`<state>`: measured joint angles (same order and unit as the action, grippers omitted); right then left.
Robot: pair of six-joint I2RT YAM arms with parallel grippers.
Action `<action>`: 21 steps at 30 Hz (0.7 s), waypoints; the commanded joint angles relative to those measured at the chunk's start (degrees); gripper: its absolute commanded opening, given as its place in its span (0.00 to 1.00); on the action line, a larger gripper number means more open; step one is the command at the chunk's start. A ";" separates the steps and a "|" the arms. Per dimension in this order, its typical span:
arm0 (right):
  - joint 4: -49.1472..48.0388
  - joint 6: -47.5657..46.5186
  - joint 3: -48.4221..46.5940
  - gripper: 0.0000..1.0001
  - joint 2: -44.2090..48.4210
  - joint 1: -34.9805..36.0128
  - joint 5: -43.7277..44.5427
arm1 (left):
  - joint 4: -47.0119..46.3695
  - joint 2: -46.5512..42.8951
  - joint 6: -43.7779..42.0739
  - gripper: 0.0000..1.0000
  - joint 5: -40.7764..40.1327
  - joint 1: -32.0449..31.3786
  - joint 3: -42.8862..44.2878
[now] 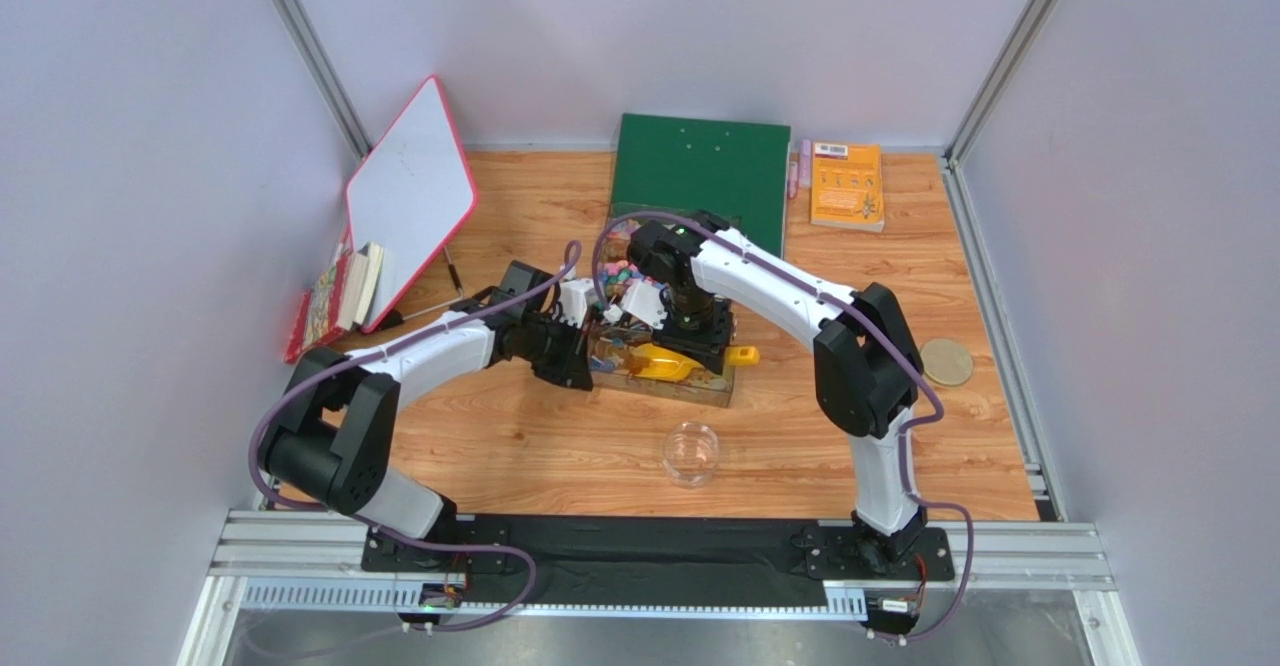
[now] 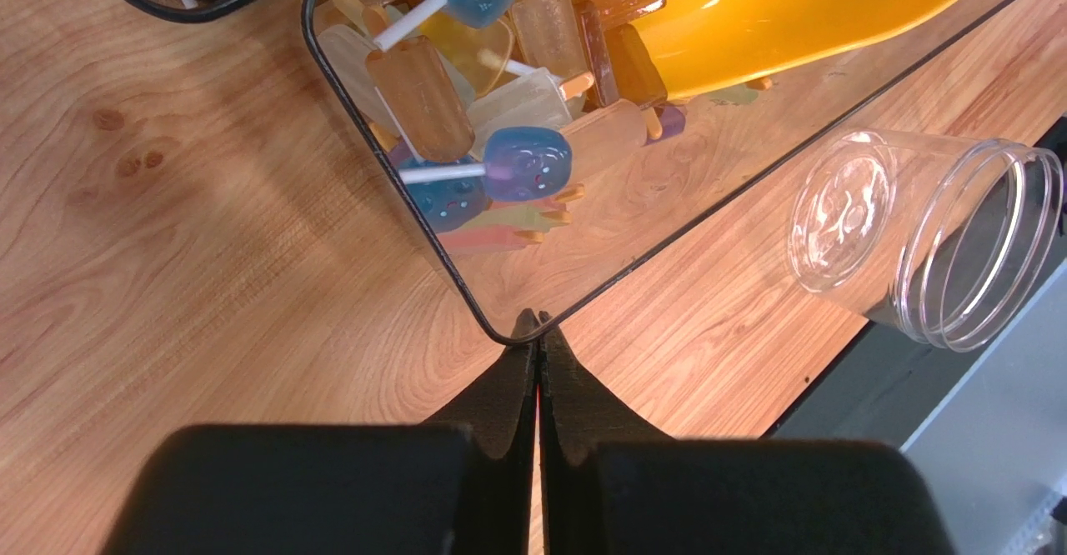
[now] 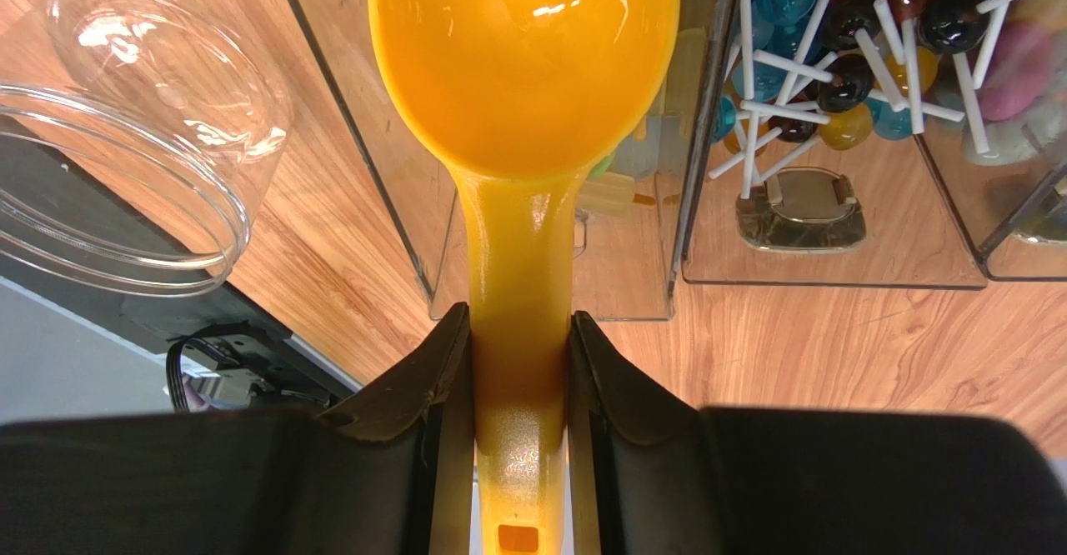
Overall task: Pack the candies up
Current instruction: Scoop the fake candies from the storage box.
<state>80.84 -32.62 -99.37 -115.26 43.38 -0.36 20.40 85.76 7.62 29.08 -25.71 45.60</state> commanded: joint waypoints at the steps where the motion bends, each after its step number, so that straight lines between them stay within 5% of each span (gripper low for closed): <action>1: 5.03 -0.43 -2.40 0.00 -2.24 0.48 -2.54 | -3.18 0.55 0.64 0.00 1.68 -0.21 1.85; 5: 4.59 -0.25 -4.16 0.00 -4.00 0.57 -3.33 | -3.09 0.99 0.82 0.00 1.94 -0.21 2.21; 9: 3.11 -0.43 -5.30 0.00 -4.44 0.57 -5.26 | -2.12 0.82 0.29 0.23 1.95 -0.21 3.00; 12: 0.65 -0.60 -4.52 0.00 -3.05 0.57 -6.14 | -2.21 -0.15 -0.06 0.31 1.68 -0.21 3.00; 21: -3.76 0.54 -0.04 0.00 1.18 0.48 -12.82 | -3.26 0.11 0.29 0.31 3.08 -0.21 2.73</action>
<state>81.47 -32.36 -101.16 -117.32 42.87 -4.32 22.00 86.37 7.79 30.00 -25.74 45.60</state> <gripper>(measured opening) 0.280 0.313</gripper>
